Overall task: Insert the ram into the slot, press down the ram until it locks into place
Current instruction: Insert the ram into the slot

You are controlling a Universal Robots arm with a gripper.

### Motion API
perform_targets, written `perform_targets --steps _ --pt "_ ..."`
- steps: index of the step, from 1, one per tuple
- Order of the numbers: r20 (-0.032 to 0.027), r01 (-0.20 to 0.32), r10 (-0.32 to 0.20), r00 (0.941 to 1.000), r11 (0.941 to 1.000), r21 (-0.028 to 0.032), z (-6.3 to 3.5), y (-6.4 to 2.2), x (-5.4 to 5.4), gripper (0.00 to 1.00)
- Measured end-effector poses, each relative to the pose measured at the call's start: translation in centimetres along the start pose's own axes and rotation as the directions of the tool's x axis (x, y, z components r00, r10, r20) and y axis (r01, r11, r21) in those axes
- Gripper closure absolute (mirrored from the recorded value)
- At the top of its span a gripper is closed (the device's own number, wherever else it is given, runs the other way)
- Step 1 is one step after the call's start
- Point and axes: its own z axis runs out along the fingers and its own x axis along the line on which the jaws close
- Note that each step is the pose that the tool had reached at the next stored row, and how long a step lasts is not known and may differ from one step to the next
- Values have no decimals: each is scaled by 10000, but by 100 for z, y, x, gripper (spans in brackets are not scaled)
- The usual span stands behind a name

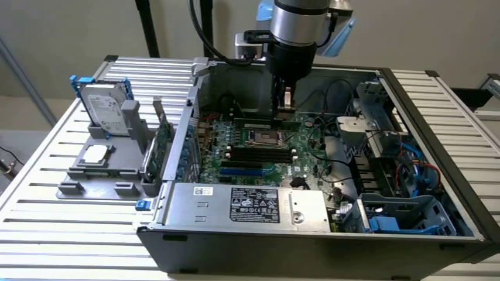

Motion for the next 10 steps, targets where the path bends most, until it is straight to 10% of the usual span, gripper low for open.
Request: perform_targets --steps 10 --pt "-49 -109 109 9999 9999 39 167 -4 74 87"
